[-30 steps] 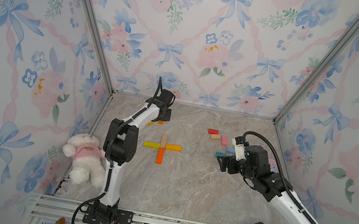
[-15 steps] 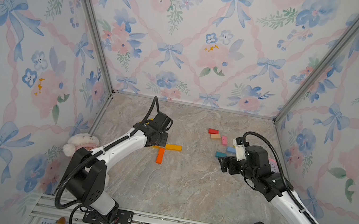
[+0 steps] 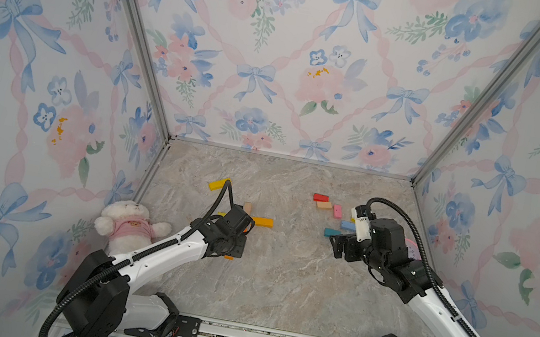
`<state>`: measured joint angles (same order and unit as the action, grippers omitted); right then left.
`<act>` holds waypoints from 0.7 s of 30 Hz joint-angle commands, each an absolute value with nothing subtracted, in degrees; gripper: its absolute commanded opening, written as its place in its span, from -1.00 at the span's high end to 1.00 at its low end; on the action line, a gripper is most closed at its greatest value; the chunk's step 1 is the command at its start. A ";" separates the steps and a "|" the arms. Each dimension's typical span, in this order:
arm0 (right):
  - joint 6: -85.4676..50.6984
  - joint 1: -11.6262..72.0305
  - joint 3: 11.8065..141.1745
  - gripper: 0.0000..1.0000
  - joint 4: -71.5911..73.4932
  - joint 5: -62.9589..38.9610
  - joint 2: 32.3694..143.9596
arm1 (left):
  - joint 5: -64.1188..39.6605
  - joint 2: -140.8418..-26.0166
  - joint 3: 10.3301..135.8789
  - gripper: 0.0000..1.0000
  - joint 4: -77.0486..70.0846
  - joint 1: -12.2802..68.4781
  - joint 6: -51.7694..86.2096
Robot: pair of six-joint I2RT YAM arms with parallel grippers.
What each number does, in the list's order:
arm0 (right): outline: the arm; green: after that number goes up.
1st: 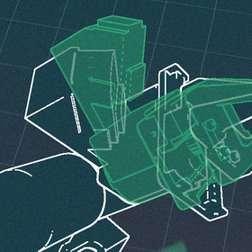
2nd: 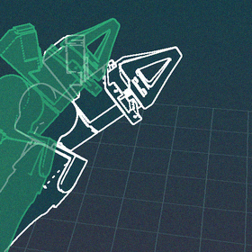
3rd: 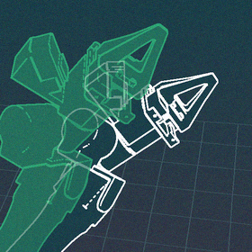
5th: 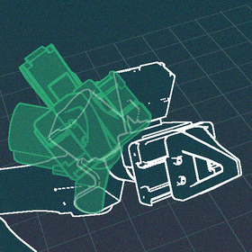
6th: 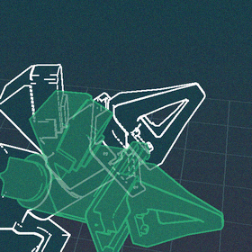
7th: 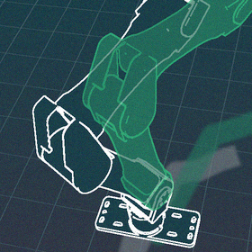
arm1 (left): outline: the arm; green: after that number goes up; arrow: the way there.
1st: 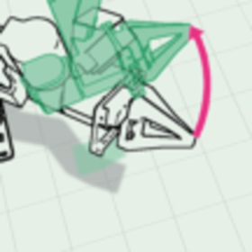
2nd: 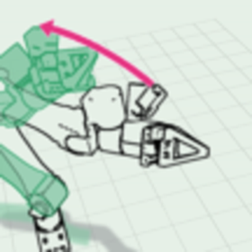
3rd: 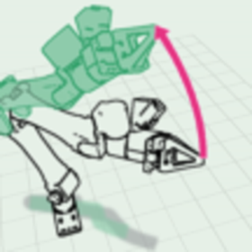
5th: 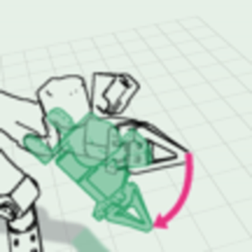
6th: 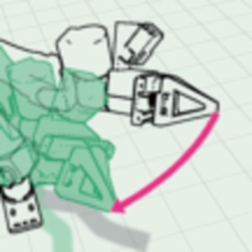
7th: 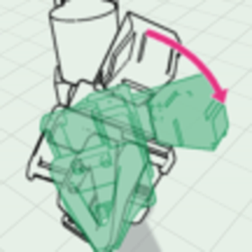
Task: Assemble the letter t with building blocks
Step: Assemble the building block at the center of the board.
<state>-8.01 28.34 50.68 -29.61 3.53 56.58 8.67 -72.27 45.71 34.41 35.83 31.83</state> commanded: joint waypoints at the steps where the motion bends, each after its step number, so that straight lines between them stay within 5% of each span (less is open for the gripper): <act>1: -7.22 28.98 51.94 -0.92 -30.89 4.67 55.94 | 7.65 -72.87 44.33 0.61 34.56 37.22 34.65; 21: -7.36 29.29 51.50 -0.92 -30.67 5.01 55.81 | 7.25 -77.34 39.84 0.54 31.90 38.67 38.06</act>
<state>-7.86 28.64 50.70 -29.61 3.95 56.58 7.84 -76.75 40.49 32.82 38.35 37.19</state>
